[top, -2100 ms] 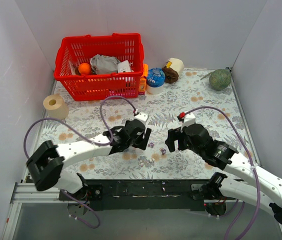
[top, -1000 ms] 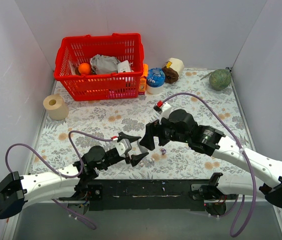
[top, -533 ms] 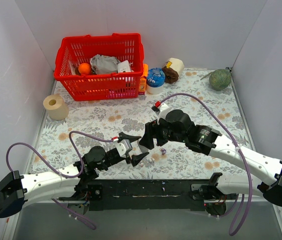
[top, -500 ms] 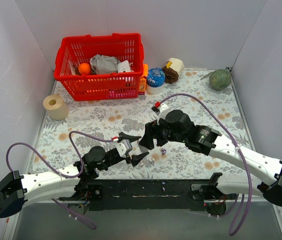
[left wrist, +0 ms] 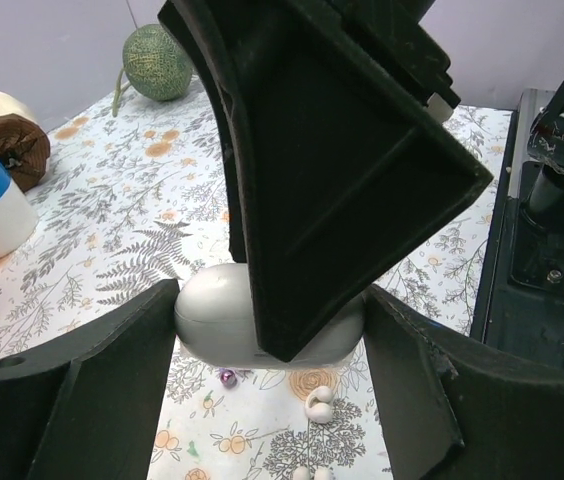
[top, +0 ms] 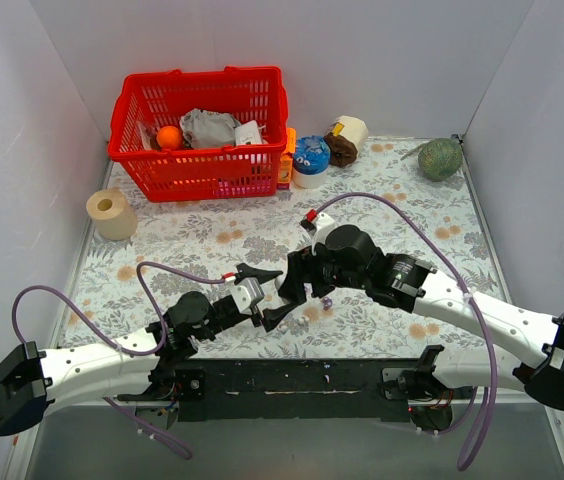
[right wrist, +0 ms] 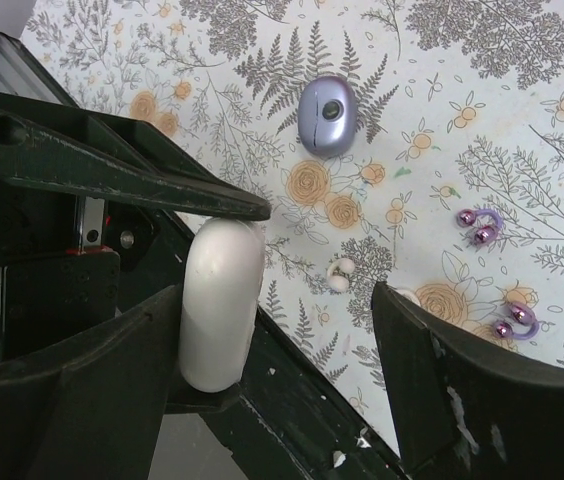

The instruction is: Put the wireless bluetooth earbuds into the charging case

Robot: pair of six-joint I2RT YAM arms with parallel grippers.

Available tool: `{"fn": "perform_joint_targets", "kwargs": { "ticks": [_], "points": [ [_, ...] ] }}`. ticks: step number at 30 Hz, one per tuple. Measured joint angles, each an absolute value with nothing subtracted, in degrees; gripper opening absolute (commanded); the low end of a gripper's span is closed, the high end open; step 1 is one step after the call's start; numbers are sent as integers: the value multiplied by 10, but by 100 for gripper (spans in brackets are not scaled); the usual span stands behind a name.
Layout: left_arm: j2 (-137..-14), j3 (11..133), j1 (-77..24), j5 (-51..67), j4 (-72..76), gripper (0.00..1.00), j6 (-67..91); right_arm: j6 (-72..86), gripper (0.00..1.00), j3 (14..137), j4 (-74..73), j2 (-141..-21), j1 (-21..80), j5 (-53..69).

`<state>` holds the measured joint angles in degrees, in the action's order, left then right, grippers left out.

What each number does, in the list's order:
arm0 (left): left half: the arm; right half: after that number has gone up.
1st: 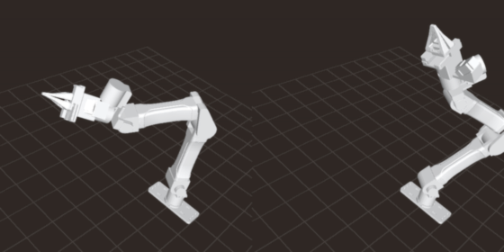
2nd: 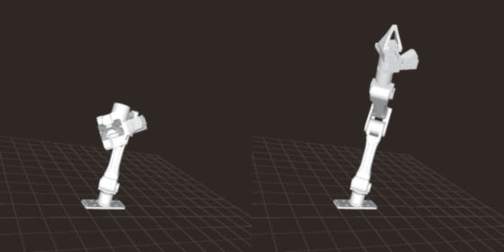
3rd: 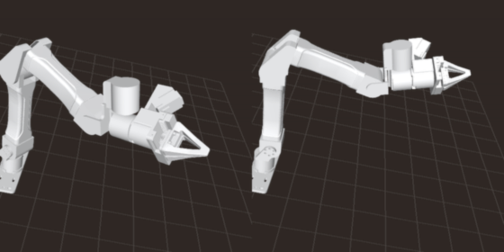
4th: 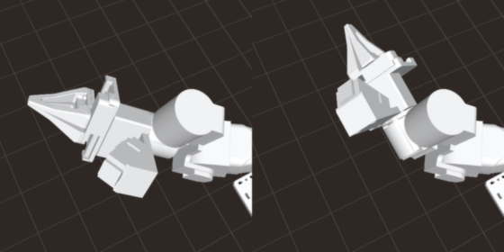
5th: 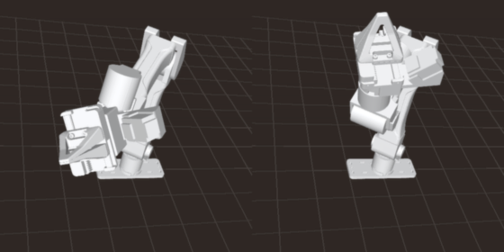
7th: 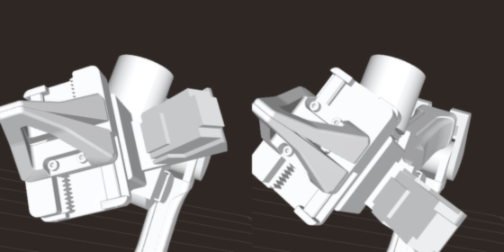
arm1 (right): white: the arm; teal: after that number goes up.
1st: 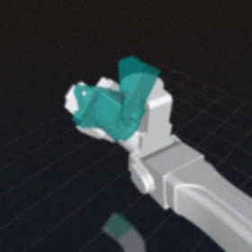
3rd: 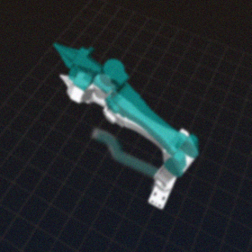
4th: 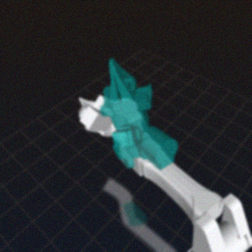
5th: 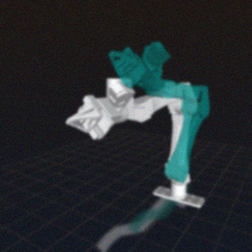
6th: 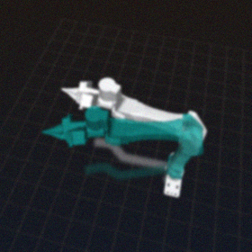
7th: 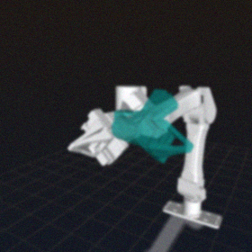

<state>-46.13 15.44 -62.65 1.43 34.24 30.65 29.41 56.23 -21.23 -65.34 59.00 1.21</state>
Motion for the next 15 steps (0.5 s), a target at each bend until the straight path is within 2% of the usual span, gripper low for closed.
{"fn": "perform_joint_targets", "kwargs": {
  "ticks": [15],
  "points": [
    [-444,155,-628,-4,327,0,307,314,81,540,-209,-600,591,-37]
  ]
}}
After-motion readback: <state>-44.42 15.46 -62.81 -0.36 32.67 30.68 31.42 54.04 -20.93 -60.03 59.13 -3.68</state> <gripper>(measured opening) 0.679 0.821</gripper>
